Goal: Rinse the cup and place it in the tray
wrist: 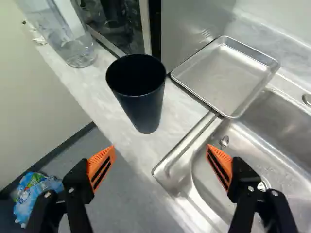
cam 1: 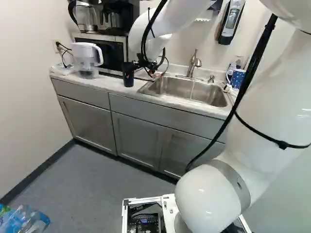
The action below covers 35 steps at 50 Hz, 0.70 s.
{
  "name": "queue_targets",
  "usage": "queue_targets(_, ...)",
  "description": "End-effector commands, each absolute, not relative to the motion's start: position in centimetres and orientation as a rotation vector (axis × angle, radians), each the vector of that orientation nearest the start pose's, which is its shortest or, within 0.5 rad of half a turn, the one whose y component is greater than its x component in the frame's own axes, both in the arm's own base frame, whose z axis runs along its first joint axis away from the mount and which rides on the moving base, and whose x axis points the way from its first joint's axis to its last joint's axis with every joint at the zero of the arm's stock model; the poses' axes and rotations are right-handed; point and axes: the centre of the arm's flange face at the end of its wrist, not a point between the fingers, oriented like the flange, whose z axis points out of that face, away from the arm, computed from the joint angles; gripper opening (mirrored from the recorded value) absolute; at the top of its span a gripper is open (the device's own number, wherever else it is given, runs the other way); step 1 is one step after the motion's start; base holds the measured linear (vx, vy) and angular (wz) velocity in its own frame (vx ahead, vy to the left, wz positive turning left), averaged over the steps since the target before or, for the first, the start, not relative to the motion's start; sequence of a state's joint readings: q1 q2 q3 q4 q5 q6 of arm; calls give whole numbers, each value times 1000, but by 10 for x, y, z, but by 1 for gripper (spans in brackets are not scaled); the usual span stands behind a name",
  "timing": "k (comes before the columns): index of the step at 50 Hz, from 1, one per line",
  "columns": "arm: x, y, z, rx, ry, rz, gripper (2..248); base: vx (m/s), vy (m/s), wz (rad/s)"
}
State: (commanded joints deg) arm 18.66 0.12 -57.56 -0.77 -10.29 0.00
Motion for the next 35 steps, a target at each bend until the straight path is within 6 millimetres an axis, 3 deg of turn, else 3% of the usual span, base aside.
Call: queue_targets(35,498,188,565,-2623,-496,-1336,247,0,0,0)
